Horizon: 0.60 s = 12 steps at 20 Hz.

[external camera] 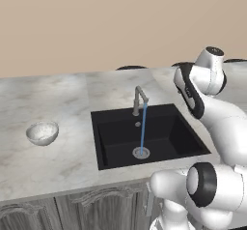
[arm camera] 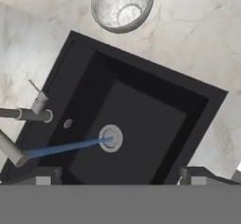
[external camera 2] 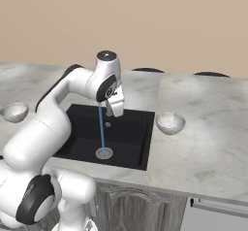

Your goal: Rinse each bowl for a few seconds and place them down in the sink or on the counter.

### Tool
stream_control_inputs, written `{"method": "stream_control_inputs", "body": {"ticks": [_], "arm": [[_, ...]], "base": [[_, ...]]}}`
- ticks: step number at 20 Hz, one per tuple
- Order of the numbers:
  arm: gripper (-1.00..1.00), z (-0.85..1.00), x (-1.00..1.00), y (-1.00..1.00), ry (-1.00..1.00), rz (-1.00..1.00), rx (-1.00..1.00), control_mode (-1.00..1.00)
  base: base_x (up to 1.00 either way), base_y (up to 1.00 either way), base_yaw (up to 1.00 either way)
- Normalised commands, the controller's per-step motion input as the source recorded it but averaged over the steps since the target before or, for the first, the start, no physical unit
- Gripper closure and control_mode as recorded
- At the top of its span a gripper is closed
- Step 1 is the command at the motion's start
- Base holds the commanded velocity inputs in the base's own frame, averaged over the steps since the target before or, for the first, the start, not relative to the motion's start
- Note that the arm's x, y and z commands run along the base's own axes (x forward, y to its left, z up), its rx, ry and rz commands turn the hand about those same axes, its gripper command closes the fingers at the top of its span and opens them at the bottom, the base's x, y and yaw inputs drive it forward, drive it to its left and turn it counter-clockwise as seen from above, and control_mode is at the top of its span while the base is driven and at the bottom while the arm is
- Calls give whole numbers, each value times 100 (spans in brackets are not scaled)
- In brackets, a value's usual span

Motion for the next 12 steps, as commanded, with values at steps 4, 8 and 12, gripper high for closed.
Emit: {"method": "stream_control_inputs", "body": {"ticks": [4,8,12], "arm": [[-100,0,-6,59,0,9,-6,-100],[-100,0,-8,57,0,8,-6,-100],[-100,0,-4,57,2,8,-6,-100]], "base": [[0,0,0],[0,0,0],[0,0,0]]}}
